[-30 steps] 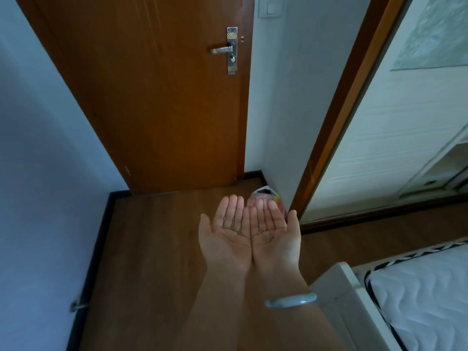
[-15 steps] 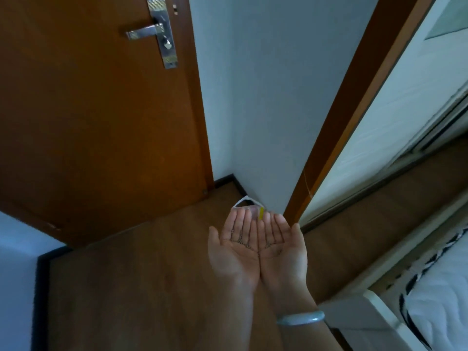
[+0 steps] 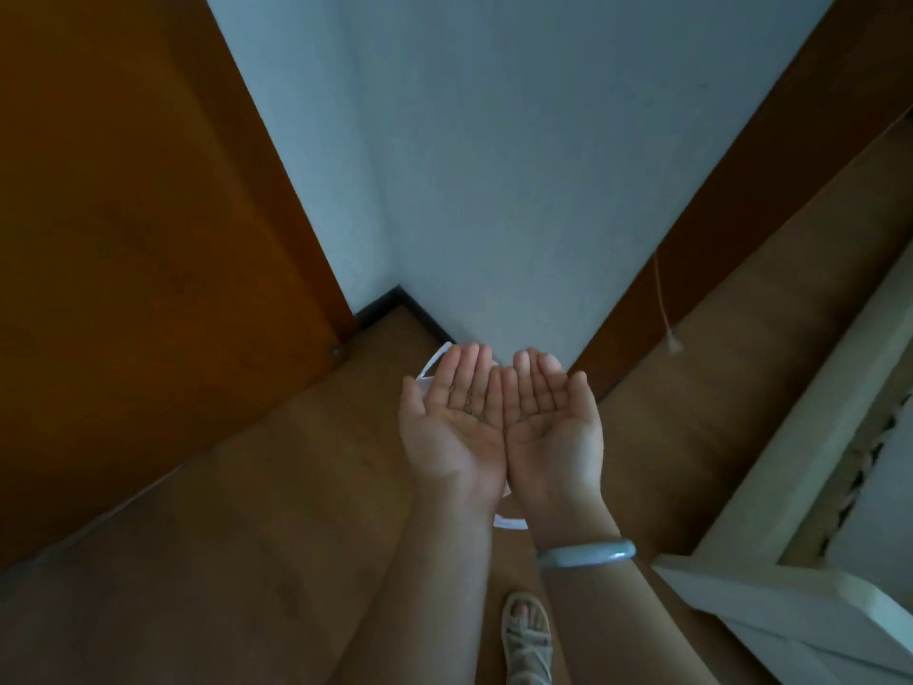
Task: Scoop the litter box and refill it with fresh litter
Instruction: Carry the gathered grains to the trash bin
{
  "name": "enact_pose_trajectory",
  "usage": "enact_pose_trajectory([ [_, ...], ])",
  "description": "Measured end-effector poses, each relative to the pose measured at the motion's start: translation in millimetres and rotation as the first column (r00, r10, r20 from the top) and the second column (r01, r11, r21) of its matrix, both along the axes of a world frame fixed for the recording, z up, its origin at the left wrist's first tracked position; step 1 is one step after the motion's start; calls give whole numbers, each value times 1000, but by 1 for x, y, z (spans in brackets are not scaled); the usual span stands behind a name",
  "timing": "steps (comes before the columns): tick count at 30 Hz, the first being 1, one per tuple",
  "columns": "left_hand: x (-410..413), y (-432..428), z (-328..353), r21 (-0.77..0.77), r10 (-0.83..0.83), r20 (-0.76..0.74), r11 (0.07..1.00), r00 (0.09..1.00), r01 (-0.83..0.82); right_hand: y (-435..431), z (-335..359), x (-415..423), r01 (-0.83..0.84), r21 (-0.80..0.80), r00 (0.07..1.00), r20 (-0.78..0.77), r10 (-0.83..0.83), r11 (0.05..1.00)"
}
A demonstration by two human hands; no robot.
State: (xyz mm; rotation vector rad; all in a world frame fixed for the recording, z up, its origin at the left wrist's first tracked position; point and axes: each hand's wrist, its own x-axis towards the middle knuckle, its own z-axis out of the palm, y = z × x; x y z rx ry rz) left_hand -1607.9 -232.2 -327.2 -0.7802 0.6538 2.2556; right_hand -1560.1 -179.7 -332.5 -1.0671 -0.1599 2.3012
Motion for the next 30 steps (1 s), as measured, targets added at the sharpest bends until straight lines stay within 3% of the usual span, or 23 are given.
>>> enact_pose_trajectory([
  [12, -43, 62, -275, 32, 12, 15, 999, 1000, -12, 63, -272, -47, -19, -3, 1000, -5, 19, 1000],
  [16, -58, 80, -343, 41, 13, -16, 999, 1000, -12, 78, -333, -60, -40, 41, 999, 9, 40, 998],
  [26, -77, 96, -392, 6, -37, -56, 999, 998, 38, 96, -378, -77, -68, 161, 998, 5, 68, 985],
  [30, -80, 90, -395, -128, -218, -211, 973, 953, 194, 94, -386, -75, -179, 308, 984, 74, 164, 934],
])
